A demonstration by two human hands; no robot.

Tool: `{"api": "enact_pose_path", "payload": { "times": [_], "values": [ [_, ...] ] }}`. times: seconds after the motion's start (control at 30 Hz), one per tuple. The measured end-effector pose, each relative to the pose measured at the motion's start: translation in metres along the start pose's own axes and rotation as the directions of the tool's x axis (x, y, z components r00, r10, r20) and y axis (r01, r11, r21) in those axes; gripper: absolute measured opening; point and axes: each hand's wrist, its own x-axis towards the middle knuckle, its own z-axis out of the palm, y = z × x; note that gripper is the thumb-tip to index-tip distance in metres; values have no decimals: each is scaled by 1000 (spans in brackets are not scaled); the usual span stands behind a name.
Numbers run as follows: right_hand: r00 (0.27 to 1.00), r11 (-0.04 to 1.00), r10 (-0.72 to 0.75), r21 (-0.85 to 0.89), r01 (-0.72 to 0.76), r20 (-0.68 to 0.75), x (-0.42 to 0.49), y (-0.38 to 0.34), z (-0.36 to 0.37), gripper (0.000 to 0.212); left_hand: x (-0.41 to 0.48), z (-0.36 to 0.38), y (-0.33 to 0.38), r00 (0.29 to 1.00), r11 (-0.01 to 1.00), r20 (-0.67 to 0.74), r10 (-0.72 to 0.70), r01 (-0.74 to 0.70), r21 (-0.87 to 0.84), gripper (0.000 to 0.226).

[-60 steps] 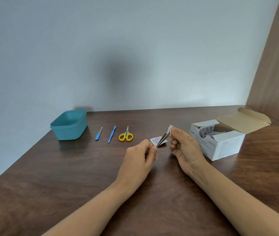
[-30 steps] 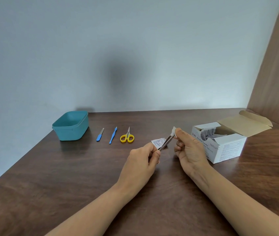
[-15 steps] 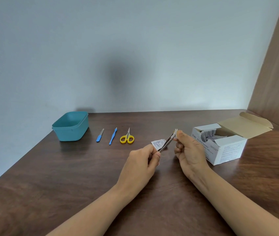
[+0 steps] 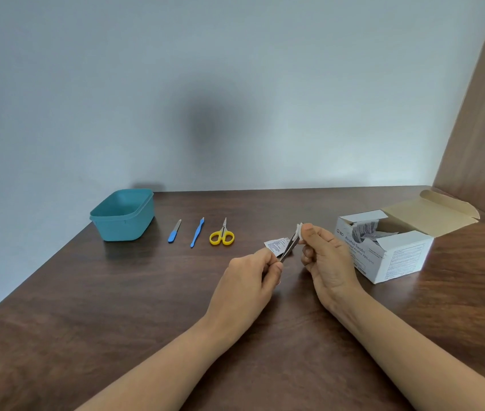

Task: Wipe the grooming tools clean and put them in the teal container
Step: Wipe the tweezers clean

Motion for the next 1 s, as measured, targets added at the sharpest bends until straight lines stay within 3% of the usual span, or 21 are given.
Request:
{"api": "enact_pose_path", "payload": {
  "times": [0.23, 0.43, 0.63, 1.0],
  "values": [
    [998, 1000, -8, 2, 8, -60, 1, -1, -2, 22, 0, 1, -2, 1000, 1000, 23, 19, -19, 16, 15],
    [1000, 990, -31, -138, 30, -3, -2, 3, 0, 25, 1, 4, -4, 1000, 999, 10, 16, -16, 32, 16],
    [999, 981, -36, -187, 40, 26, -4, 2, -1, 9, 1, 5, -5, 1000, 999, 10, 5, -5, 47, 16],
    [961, 907, -53, -389, 160, 272, -10, 5, 1, 20, 3, 3, -5, 999, 999, -41, -21, 22, 24, 17]
  ]
}}
